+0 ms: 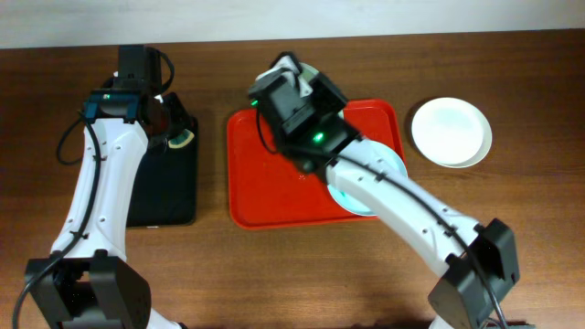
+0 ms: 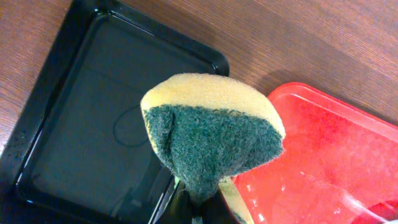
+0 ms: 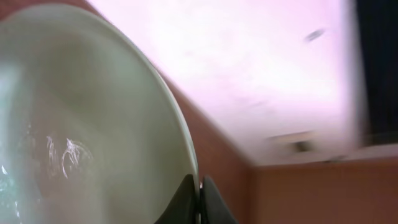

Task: Clean dirty plates on tray and stack at the side
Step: 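Lift the back plate with the right gripper and carry it right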

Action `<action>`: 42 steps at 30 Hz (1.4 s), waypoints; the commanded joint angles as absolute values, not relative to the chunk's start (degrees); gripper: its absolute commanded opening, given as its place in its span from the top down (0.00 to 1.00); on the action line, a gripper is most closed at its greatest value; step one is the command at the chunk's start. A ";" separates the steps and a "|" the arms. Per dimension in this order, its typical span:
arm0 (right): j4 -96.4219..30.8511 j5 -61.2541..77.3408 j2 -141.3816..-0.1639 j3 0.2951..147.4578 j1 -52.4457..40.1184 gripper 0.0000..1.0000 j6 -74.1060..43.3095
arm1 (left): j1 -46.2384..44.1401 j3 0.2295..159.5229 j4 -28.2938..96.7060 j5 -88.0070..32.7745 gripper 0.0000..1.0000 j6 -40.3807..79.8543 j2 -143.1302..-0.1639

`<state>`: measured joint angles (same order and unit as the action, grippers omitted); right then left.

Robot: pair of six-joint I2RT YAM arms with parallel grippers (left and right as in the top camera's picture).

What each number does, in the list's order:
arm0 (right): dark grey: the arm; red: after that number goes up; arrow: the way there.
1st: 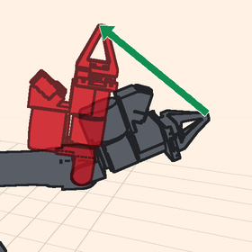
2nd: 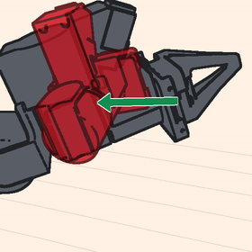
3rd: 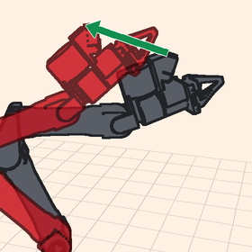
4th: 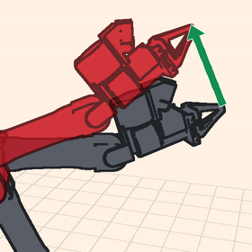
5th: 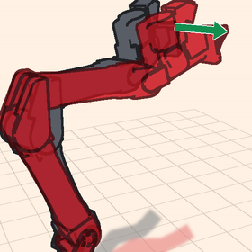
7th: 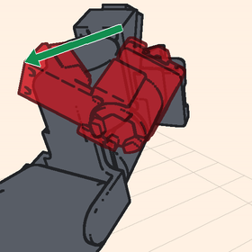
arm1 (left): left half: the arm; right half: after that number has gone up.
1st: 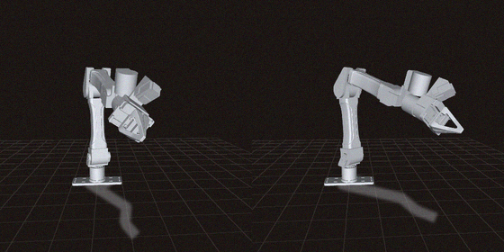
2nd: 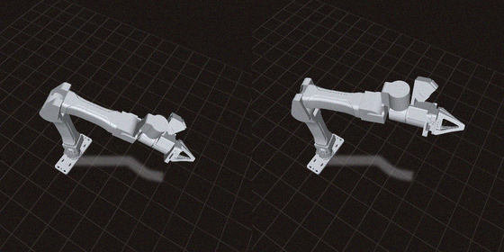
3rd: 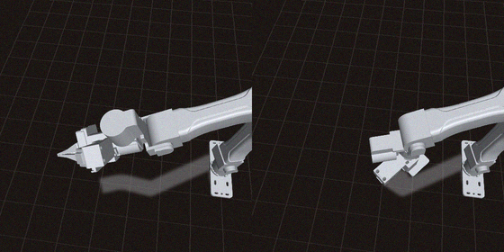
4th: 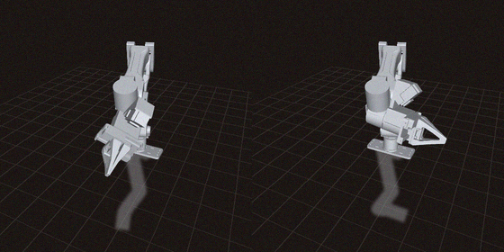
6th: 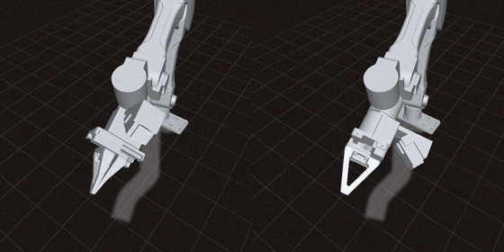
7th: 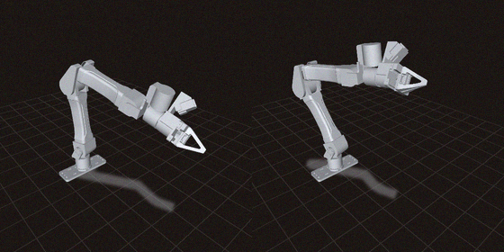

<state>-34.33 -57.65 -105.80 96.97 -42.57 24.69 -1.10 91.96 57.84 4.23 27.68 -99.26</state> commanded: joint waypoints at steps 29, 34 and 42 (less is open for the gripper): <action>-55.70 28.64 -106.52 96.38 7.25 0.96 6.96 | -0.95 91.53 57.36 5.76 1.00 26.92 -99.42; -54.94 23.97 -106.56 93.30 17.41 0.96 6.52 | -0.95 91.53 57.41 5.76 1.00 26.92 -99.42; -43.51 15.70 -106.63 82.94 25.23 0.96 2.00 | -0.95 91.53 57.36 5.76 1.00 26.92 -99.42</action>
<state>-46.59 17.52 -106.19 85.97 24.23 6.24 -1.10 91.70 57.47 4.93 27.68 -99.26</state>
